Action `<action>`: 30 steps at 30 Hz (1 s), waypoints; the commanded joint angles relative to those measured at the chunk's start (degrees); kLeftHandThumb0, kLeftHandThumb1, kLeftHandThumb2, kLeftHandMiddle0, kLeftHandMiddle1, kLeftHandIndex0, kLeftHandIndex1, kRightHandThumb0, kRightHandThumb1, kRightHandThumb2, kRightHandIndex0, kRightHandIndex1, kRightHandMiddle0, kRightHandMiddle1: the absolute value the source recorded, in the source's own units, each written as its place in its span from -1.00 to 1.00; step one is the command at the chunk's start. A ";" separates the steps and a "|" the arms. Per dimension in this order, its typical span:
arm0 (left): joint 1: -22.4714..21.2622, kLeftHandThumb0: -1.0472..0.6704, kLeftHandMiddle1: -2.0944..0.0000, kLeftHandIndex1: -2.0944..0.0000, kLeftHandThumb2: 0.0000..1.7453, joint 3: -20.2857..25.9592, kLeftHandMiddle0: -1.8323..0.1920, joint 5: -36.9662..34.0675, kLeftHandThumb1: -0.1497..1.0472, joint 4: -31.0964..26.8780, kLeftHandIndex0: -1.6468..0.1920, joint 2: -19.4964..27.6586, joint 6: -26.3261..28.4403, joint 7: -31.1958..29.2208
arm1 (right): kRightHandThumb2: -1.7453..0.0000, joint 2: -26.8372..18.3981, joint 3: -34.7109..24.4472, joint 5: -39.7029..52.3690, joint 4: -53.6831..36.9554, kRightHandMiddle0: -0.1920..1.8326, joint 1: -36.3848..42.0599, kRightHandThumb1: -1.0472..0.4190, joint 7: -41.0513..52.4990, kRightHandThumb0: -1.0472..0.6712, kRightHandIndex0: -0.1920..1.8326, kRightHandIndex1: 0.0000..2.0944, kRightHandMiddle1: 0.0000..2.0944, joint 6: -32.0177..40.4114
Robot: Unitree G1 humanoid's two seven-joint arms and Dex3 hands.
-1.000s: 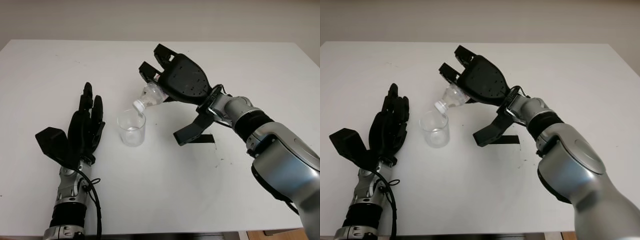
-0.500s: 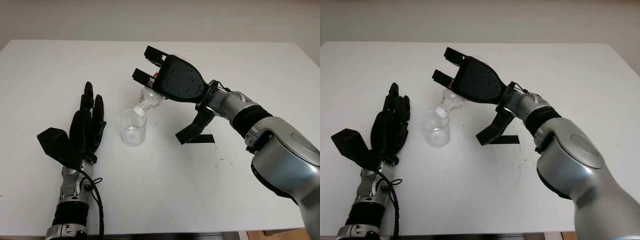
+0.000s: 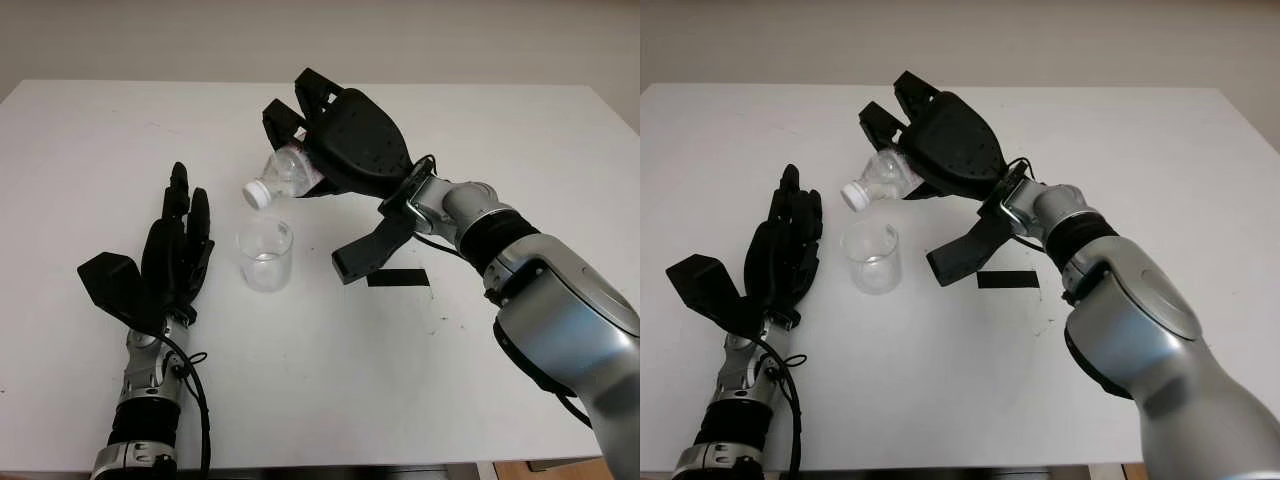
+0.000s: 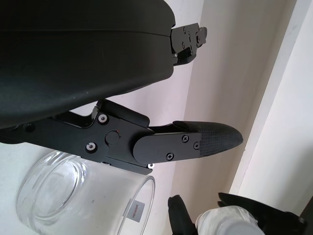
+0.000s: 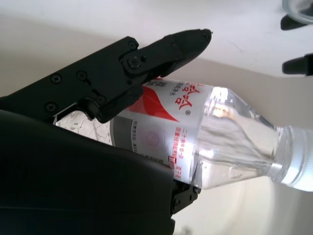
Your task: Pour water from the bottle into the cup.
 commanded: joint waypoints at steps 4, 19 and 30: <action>0.90 -0.62 0.95 0.95 -0.47 0.08 0.98 -0.15 1.00 1.00 0.98 0.03 -0.10 -0.44 | 0.74 -0.32 -8.06 9.64 -0.22 0.07 3.28 -1.00 10.30 -0.23 0.46 1.00 1.00 -1.58; 1.38 -0.63 0.95 0.95 -0.46 0.40 0.97 -0.49 1.00 0.55 0.99 0.80 0.65 -1.55 | 0.51 5.19 -35.91 46.20 -10.97 0.17 20.71 -1.00 45.56 -0.21 0.47 1.00 1.00 6.02; 1.25 -0.61 0.95 0.96 -0.44 0.41 0.98 -0.56 1.00 0.20 1.00 0.69 1.07 -1.85 | 0.47 6.99 -44.27 58.35 -37.85 0.14 34.19 -1.00 54.77 -0.23 0.51 1.00 1.00 24.93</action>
